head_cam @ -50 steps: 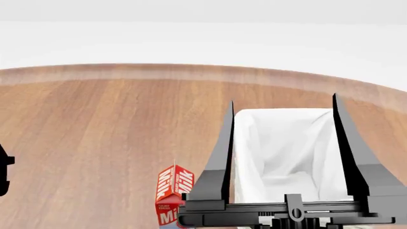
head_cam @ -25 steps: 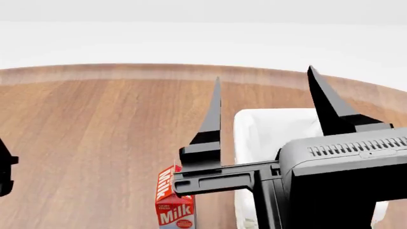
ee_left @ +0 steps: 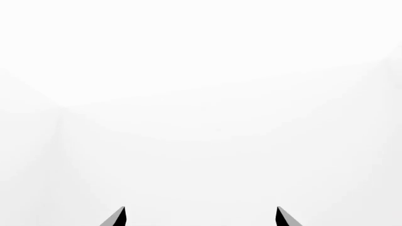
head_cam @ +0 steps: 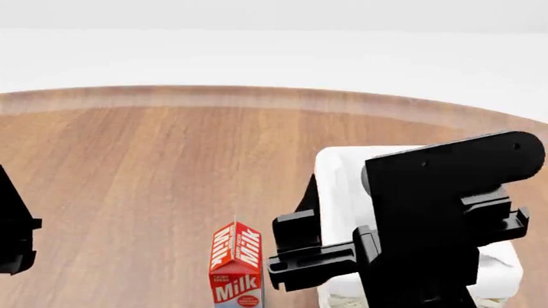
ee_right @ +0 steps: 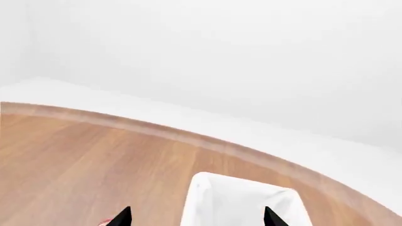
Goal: Pick up the alphabet soup and the tomato sauce, and put them in the basket.
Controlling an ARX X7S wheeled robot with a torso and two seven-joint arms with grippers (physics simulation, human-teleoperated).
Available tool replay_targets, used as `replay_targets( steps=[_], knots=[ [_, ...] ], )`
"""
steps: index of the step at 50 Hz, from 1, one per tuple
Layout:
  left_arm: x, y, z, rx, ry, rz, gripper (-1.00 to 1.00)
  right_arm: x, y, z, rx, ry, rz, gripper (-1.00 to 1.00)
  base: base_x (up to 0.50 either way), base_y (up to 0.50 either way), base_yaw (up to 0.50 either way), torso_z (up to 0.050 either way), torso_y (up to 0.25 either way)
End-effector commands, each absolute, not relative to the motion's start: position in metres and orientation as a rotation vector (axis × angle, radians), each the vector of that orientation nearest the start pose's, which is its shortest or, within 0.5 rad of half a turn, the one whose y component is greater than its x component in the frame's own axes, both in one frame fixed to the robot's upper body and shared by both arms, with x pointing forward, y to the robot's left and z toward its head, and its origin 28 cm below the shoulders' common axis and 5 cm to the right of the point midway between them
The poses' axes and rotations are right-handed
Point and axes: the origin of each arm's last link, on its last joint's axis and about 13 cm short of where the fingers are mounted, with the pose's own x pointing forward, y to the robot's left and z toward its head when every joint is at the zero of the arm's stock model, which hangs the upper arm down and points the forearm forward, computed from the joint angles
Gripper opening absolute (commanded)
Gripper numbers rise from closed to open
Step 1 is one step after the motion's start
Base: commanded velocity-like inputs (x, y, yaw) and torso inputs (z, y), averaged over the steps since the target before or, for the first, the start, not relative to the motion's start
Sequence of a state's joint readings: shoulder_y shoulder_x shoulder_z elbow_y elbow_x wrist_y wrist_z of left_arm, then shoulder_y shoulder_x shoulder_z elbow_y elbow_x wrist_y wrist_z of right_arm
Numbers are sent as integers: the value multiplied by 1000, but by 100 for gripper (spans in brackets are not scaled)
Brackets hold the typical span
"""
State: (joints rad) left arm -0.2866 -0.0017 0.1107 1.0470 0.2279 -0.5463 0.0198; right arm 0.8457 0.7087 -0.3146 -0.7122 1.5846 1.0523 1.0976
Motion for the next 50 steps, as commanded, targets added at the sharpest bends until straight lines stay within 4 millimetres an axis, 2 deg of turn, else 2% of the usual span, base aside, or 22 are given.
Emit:
replay_targets(
  steps=[1, 2, 6, 7, 10, 14, 16, 17, 21, 25, 28, 34, 44, 48, 50],
  knots=[
    [174, 198, 227, 138, -787, 48, 100, 186, -113, 217, -208, 240, 136, 100, 0, 0, 0, 0, 0],
    [174, 198, 227, 137, -785, 46, 100, 186, -114, 220, -215, 247, 134, 100, 0, 0, 0, 0, 0],
    [175, 198, 228, 140, -786, 48, 100, 178, -115, 201, -218, 309, 118, 100, 0, 0, 0, 0, 0],
    [175, 198, 228, 140, -786, 47, 100, 177, -115, 207, -216, 313, 119, 100, 0, 0, 0, 0, 0],
    [176, 198, 229, 141, -789, 49, 100, 172, -114, 207, -205, 339, 125, 100, 0, 0, 0, 0, 0],
    [175, 197, 229, 143, -790, 48, 100, 154, -112, 192, -184, 391, 123, 100, 0, 0, 0, 0, 0],
    [175, 197, 229, 142, -788, 46, 100, 151, -111, 201, -167, 402, 133, 100, 0, 0, 0, 0, 0],
    [175, 196, 229, 141, -788, 43, 100, 149, -110, 196, -166, 402, 133, 100, 0, 0, 0, 0, 0],
    [176, 196, 230, 140, -795, 44, 100, 140, -109, 198, -134, 447, 122, 100, 0, 0, 0, 0, 0],
    [175, 197, 229, 146, -793, 47, 100, 132, -107, 184, -128, 486, 132, 100, 0, 0, 0, 0, 0],
    [176, 199, 230, 145, -797, 53, 100, 129, -106, 185, -127, 504, 137, 100, 0, 0, 0, 0, 0],
    [176, 198, 231, 145, -800, 54, 100, 106, -103, 163, -126, 625, 152, 100, 0, 0, 0, 0, 0],
    [176, 197, 231, 141, -801, 52, 100, 89, -101, 150, -121, 679, 160, 100, 0, 0, 0, 0, 0],
    [176, 198, 232, 139, -806, 54, 100, 80, -102, 134, -120, 744, 153, 100, 0, 0, 0, 0, 0],
    [176, 198, 232, 138, -807, 55, 100, 77, -102, 134, -123, 749, 159, 100, 0, 0, 0, 0, 0]
  ],
)
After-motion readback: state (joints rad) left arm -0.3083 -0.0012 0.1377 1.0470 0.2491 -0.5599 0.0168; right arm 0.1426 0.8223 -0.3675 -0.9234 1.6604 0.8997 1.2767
